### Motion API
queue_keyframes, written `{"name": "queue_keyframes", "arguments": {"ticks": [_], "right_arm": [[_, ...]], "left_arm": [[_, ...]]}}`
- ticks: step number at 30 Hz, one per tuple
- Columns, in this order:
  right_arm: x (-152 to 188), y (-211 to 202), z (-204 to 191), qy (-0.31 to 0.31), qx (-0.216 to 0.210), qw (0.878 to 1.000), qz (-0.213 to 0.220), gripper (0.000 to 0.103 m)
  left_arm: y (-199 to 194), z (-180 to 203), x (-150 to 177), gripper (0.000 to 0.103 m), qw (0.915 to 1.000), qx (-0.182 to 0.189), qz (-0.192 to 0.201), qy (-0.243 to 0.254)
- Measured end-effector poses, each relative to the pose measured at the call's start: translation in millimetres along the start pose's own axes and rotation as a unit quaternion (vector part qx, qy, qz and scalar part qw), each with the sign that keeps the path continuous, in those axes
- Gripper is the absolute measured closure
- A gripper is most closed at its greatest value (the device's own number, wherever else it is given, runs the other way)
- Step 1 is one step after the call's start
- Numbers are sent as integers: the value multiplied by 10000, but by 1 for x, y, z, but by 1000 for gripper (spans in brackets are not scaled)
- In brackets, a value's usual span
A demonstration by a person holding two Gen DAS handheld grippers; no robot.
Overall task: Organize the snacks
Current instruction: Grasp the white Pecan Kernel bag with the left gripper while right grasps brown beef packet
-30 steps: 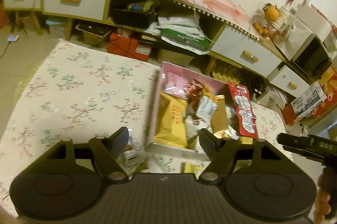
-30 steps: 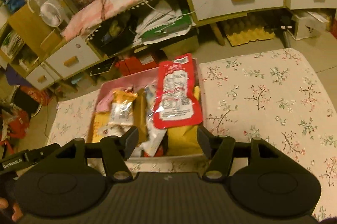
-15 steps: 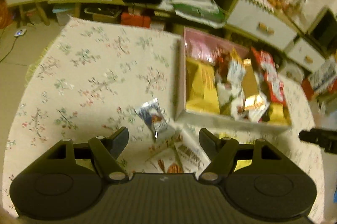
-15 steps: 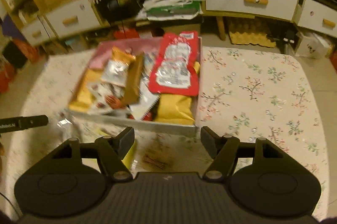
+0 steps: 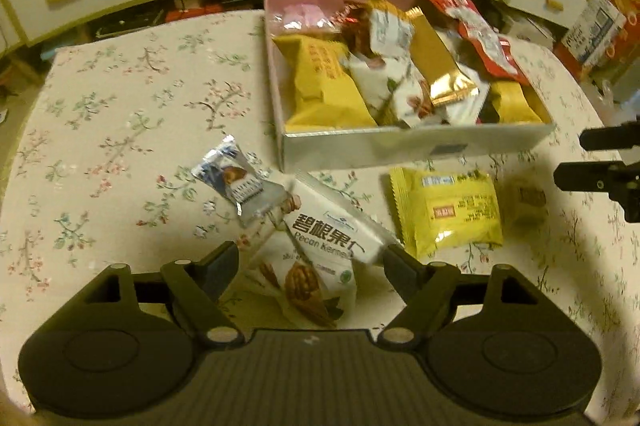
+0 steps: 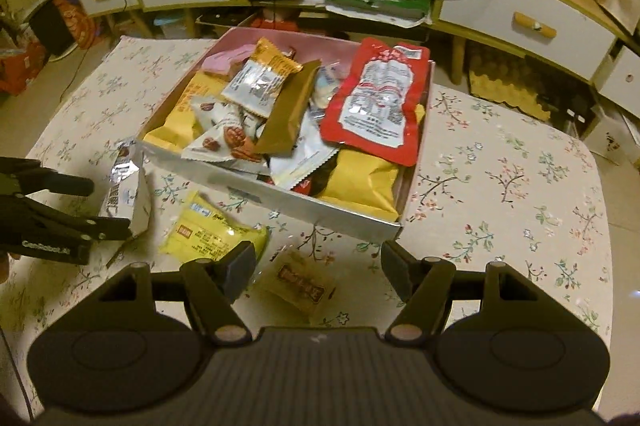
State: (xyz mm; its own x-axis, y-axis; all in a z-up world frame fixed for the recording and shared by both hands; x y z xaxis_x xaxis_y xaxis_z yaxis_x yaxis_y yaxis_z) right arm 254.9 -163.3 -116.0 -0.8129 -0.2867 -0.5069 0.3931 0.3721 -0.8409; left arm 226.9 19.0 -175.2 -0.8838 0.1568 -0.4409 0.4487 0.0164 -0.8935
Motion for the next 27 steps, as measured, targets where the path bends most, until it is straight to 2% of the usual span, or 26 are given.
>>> {"name": "queue_keyframes", "arguments": {"ticks": [8, 11, 17, 24, 27], "right_arm": [[15, 17, 3, -319, 81, 9990, -311, 37], [20, 24, 2, -584, 110, 9973, -422, 37], [30, 37, -4, -1059, -10, 9928, -558, 39], [32, 52, -5, -1540, 41, 9874, -364, 39], [25, 54, -1, -1552, 3, 9878, -109, 38]], "left_arm": [[5, 16, 5, 19, 9994, -30, 69, 331], [10, 18, 10, 34, 9992, 29, -140, 367], [10, 19, 12, 40, 9990, -8, -176, 413], [4, 14, 10, 42, 9993, 187, -189, 249], [3, 14, 9, 42, 9994, 192, -184, 228]]}}
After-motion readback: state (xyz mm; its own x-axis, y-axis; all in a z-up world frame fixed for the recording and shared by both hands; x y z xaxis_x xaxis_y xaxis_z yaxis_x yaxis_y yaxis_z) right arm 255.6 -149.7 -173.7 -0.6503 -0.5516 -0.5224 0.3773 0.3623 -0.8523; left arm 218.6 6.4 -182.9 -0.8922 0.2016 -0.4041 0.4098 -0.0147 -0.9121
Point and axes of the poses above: each gripper's, at about its wrist camera, not at the fingertips, and y roughly the way its jaws point, z to its right, x to its underside, the point moved 9 cm from there along y, roughly the way its jaws point, and after that the axes turned 10 degrees about -x, right-handed, at the moved point
